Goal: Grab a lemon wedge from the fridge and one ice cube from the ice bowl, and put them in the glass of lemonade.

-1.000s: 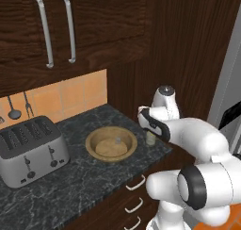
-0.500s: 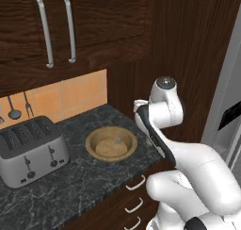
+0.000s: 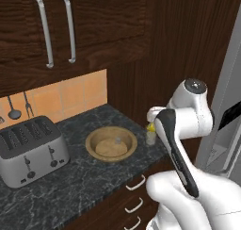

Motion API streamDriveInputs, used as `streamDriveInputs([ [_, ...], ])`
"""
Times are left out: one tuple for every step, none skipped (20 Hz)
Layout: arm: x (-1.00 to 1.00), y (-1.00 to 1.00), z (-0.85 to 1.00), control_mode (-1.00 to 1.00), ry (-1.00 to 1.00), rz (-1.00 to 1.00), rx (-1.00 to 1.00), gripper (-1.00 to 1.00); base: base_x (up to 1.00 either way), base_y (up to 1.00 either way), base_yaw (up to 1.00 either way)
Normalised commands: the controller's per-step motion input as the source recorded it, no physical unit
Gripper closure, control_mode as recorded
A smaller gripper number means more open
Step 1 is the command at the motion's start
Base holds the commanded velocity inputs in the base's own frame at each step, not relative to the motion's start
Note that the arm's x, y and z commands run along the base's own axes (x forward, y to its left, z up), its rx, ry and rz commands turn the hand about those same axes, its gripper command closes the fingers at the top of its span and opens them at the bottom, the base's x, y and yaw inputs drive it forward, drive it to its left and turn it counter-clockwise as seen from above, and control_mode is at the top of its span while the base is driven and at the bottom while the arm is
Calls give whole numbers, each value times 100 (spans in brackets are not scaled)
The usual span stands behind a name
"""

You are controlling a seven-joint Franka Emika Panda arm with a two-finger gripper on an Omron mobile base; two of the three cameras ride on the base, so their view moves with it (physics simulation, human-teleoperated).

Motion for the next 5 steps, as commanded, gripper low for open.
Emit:
streamDriveInputs([
  [-43,-30,0,-100,0,13,0,-100,0,0,0],
  [-51,-14,0,-100,0,11,0,-100,0,0,0],
  [-69,0,0,-100,0,7,0,-100,0,0,0],
  [-64,0,0,-100,0,5,0,-100,0,0,0],
  [-66,0,0,-100,0,6,0,-100,0,0,0],
])
